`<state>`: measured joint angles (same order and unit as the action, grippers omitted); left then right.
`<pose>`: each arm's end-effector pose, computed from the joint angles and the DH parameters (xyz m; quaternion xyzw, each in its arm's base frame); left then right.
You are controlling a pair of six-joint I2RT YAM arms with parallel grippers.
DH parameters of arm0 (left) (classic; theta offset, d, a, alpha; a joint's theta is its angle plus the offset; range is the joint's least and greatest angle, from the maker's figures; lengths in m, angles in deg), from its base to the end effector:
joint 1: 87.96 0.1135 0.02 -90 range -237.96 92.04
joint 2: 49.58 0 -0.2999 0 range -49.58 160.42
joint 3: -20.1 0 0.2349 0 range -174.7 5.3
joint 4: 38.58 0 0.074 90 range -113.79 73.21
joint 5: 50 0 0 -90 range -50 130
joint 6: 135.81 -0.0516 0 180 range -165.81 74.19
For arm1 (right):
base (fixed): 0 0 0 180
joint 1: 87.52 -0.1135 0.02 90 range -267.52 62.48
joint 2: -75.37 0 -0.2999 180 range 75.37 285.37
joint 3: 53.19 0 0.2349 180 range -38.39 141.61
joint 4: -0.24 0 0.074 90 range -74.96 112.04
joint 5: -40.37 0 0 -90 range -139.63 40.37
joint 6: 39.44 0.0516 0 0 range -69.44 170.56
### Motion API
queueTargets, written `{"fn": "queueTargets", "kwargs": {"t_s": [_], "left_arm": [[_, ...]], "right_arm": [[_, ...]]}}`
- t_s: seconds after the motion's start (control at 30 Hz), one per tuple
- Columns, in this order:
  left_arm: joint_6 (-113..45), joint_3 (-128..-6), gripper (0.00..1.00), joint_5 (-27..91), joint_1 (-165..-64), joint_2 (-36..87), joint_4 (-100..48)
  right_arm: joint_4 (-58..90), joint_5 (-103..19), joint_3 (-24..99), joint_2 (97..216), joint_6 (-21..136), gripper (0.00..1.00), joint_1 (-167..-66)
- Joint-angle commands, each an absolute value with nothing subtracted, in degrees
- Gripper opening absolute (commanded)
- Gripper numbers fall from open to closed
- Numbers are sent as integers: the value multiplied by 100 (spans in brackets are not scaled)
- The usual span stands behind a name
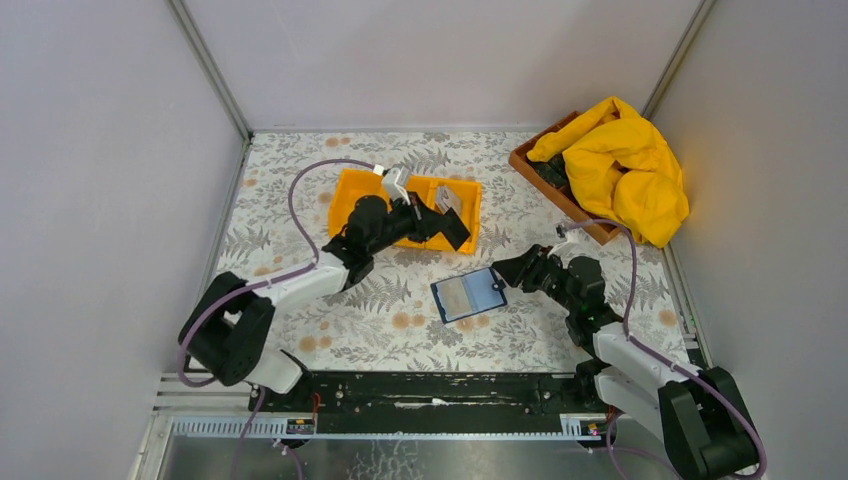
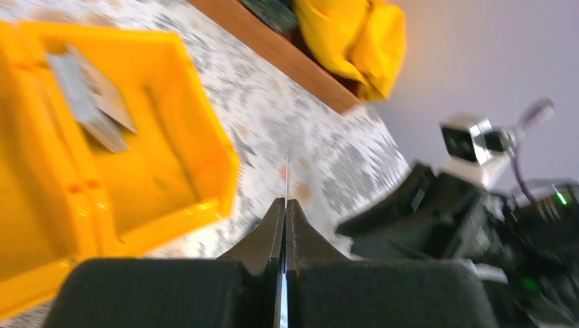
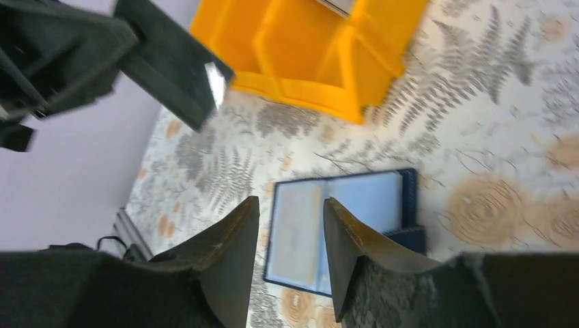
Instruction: Take the credit cards out of the card holder
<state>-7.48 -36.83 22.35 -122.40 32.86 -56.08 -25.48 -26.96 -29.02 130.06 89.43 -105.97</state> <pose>0.2505 -0.1908 0.2925 0.0753 0.7488 -0.4778 0.4532 0.1552 0.0727 0.2288 -0.0030 0.7339 0.4453 0.5130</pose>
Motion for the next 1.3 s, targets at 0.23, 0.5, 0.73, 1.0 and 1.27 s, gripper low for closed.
{"fn": "queueTargets", "kwargs": {"t_s": [0.23, 0.5, 0.73, 1.0, 1.27], "left_arm": [[-1339, -4942, 0, 5014, -12245, 4687, -5497], [-1871, -5706, 0, 5598, -12551, 5630, -5674], [-2058, -6409, 0, 5721, -12707, 6212, -5520], [-2705, -6921, 0, 6298, -12891, 6710, -5297], [-2987, -7278, 0, 6603, -12909, 7066, -5015]], "right_arm": [[-1981, -3198, -2848, 13381, 8626, 46, -10571], [-1999, -3183, -2837, 13454, 8571, 45, -10580], [-2025, -3153, -2834, 13525, 8581, 44, -10579], [-1853, -3318, -2837, 13331, 8503, 43, -10575], [-1797, -3377, -2828, 13329, 8486, 41, -10580]]}}
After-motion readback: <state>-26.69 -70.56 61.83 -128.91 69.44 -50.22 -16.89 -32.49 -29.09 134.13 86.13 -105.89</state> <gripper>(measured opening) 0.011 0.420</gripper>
